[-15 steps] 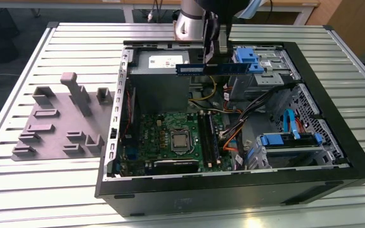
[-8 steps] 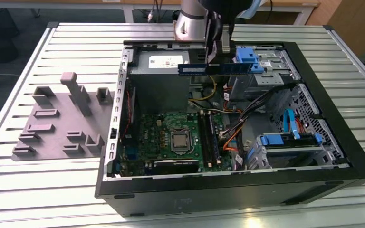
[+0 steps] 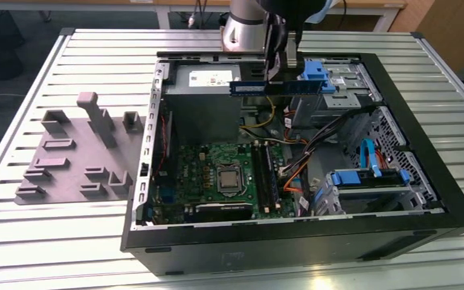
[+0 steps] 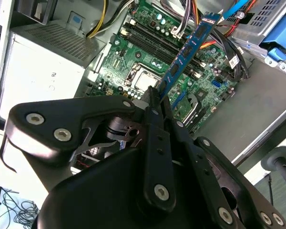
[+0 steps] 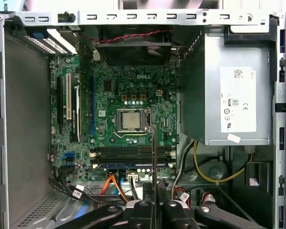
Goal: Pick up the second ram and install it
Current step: 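Insert the second ram into the second slot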
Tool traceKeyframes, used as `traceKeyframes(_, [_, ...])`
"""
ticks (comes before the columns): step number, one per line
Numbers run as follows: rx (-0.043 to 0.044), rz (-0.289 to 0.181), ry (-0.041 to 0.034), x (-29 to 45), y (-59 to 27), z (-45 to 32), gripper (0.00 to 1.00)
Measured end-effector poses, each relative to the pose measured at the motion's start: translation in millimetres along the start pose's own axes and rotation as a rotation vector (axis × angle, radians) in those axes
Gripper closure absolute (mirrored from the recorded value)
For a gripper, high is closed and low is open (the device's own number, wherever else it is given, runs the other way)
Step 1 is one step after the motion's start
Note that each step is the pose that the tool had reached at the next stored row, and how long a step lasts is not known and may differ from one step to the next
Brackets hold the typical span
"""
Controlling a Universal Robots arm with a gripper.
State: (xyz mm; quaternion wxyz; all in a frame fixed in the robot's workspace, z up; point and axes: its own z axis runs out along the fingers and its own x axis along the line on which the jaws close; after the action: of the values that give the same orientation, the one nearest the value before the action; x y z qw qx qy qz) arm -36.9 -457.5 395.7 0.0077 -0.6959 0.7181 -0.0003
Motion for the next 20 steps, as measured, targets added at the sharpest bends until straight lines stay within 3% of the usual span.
traceKeyframes(12, [0.0002, 0.015, 0.0004, -0.2, -4.5, 0.4, 0.86])
traceKeyframes(19, [0.0014, 0.136, 0.0019, -0.1, -4.5, 1.9, 0.86])
traceKeyframes(20, [0.0018, 0.172, 0.0022, -0.1, -4.5, 2.4, 0.86])
